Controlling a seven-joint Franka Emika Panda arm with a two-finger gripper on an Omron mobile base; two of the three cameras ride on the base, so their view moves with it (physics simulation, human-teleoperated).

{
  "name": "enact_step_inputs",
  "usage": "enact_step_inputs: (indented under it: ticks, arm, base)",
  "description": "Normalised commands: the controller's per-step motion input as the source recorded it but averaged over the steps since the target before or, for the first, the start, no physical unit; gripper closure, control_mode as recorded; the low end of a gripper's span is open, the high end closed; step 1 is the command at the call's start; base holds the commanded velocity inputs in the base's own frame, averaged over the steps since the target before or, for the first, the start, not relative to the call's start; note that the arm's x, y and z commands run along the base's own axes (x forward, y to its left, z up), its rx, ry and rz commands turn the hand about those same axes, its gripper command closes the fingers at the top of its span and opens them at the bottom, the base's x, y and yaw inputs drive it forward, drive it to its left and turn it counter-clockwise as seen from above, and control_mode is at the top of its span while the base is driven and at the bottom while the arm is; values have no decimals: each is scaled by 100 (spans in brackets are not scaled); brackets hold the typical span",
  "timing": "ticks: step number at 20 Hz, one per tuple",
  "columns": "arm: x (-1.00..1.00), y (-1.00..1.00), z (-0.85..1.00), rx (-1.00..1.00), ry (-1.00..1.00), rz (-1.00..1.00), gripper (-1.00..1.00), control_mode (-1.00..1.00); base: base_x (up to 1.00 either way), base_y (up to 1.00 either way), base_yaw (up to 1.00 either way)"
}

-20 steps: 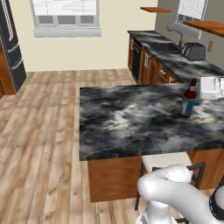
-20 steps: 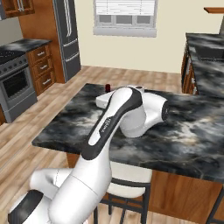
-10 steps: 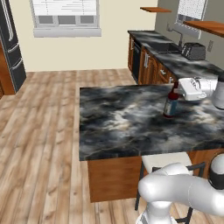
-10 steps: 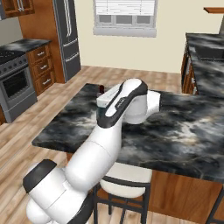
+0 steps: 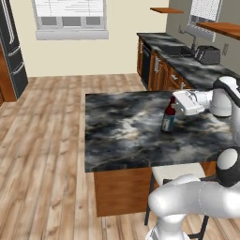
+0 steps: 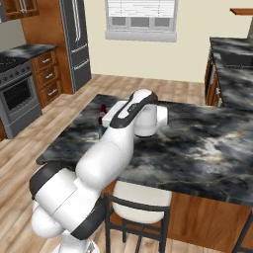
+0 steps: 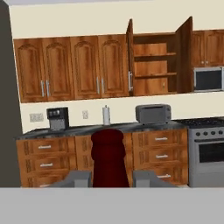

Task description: Get the candle and the beer from the cabinet and move them to the dining counter.

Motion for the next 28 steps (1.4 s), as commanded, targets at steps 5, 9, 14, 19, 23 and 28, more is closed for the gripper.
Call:
enact_step_inputs:
  ticks: [5,9,14,19,23,28]
  arm:
    - [10,21,-19,0,-1,1,100,-100]
    - [8,13,-24,-6,-2,0,100,-100]
    - [2,13,-33,-5,0,0,100,-100]
    - [1,11,-33,-3,0,0,100,-100]
    - [11,9,-29,-1,0,0,100,-100]
    - [15,2,-21,0,0,0,100,-100]
  base:
    - [0,0,0]
    - [0,0,0]
    - [0,0,0]
    - [0,0,0]
    - [0,0,0]
    - [0,0,0]
